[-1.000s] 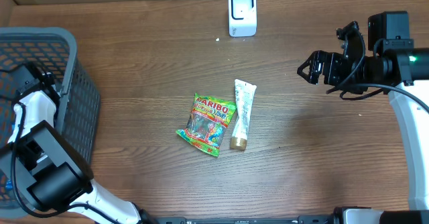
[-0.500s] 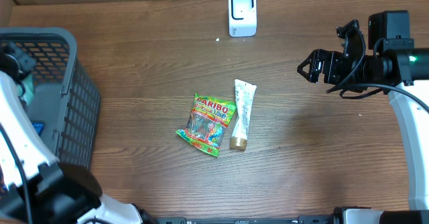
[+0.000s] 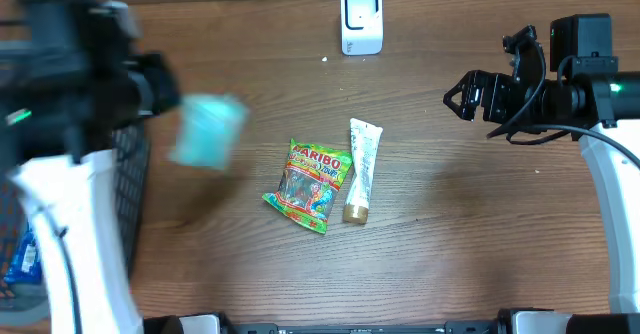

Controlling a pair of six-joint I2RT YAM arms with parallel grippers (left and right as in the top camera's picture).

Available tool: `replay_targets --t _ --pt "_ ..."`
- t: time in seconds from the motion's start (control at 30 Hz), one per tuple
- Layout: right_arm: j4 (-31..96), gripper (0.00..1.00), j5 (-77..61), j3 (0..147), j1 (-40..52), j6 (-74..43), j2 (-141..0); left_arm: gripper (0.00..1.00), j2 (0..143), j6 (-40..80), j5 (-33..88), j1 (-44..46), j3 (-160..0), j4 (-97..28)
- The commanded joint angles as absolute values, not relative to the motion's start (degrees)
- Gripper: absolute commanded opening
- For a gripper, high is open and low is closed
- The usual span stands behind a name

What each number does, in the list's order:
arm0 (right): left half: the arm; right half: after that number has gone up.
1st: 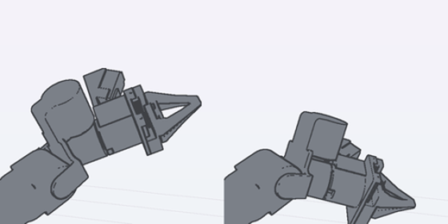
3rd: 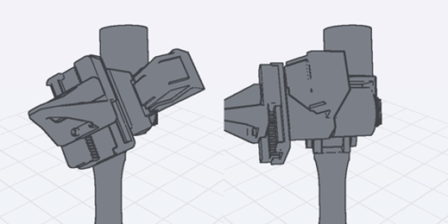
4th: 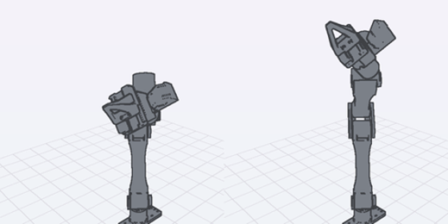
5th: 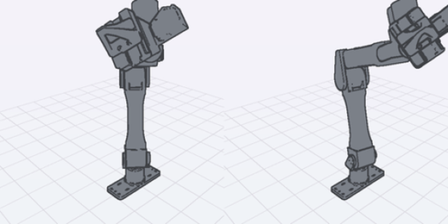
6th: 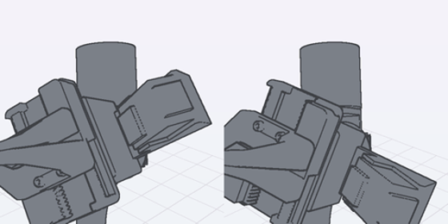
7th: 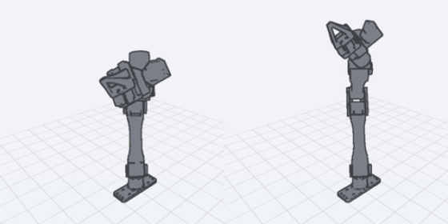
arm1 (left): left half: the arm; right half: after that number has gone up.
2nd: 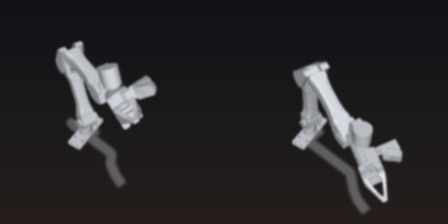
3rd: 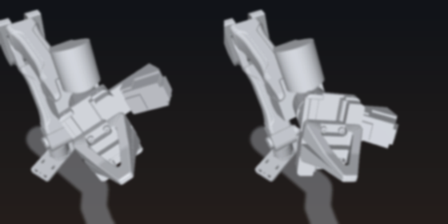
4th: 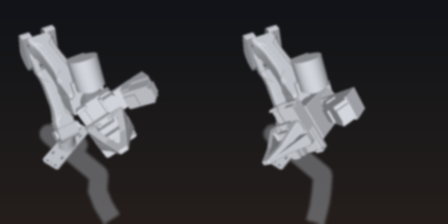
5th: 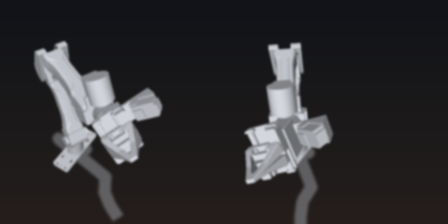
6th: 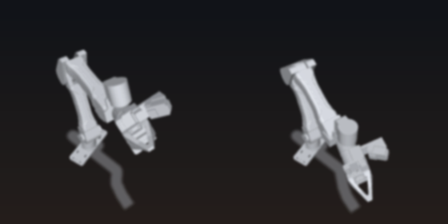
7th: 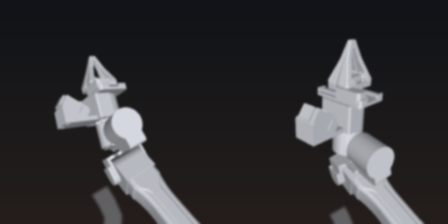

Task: Scan the item barcode
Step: 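Place the teal pack left of the Haribo bag and release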

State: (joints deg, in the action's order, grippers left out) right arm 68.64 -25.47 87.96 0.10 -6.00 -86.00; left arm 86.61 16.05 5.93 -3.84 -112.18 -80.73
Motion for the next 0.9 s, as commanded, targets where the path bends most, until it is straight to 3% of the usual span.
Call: replay_targets --t 0.0,0.27,0.47,0.57,0.63,0.7,0.77,0.87 --pt "69.36 1.00 -25.52 89.21 0.38 -5.96 -85.65 0.04 88.58 16.60 -4.73 6.35 -100.03 -79.02" --pt "69.89 1.00 -25.52 89.21 0.38 -5.93 -85.65 0.04 91.07 30.06 -5.87 12.58 -76.73 -61.76" --pt "69.95 1.00 -25.54 89.21 0.38 -5.96 -85.65 0.06 91.72 26.09 -1.41 12.56 -78.13 -56.95" --pt "69.97 1.00 -25.54 89.21 0.38 -5.93 -85.65 0.27 91.72 21.21 -0.99 12.36 -89.56 -61.93" --pt "70.00 1.00 -25.54 89.21 0.38 -5.96 -85.65 0.57 91.72 17.54 -1.61 11.55 -100.12 -65.71" --pt "70.08 1.00 -25.54 89.21 0.38 -5.96 -85.65 0.75 91.72 14.94 -3.60 10.76 -106.24 -68.03" --pt "70.37 1.00 -25.52 89.21 0.38 -5.93 -85.65 0.85 91.72 12.71 -8.84 9.06 -114.48 -73.17" --pt "70.41 1.00 -25.52 89.21 0.38 -5.93 -85.65 0.87 91.64 14.02 -15.68 5.06 -122.52 -82.67"
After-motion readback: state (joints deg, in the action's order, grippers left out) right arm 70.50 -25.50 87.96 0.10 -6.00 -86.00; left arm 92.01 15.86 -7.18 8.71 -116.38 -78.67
